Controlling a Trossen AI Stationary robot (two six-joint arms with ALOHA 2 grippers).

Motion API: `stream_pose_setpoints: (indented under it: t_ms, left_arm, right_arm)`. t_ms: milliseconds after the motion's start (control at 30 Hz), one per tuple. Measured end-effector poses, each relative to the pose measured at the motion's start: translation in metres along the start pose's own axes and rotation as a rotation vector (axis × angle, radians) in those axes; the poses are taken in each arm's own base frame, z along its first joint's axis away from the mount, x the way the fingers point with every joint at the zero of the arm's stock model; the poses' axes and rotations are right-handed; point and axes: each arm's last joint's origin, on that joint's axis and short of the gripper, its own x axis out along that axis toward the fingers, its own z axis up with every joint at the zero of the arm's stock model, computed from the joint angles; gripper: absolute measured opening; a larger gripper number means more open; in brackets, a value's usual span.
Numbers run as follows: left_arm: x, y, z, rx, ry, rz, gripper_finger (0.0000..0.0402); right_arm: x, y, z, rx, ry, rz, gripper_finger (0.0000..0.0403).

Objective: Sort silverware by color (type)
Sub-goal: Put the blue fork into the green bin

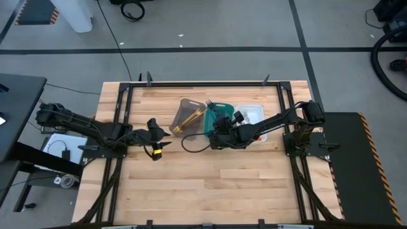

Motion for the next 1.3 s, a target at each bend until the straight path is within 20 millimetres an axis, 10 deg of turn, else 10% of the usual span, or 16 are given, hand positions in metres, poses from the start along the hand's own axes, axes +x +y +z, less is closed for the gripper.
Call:
stream_pose_setpoints:
  t_ms: [1300]
  left_arm:
    - [0.000,0.000,0.000,0.001,0.001,0.000,0.0172]
  right_arm:
    - [0.047,-0.018,-0.035,0.303,0.081,0.170,0.0020]
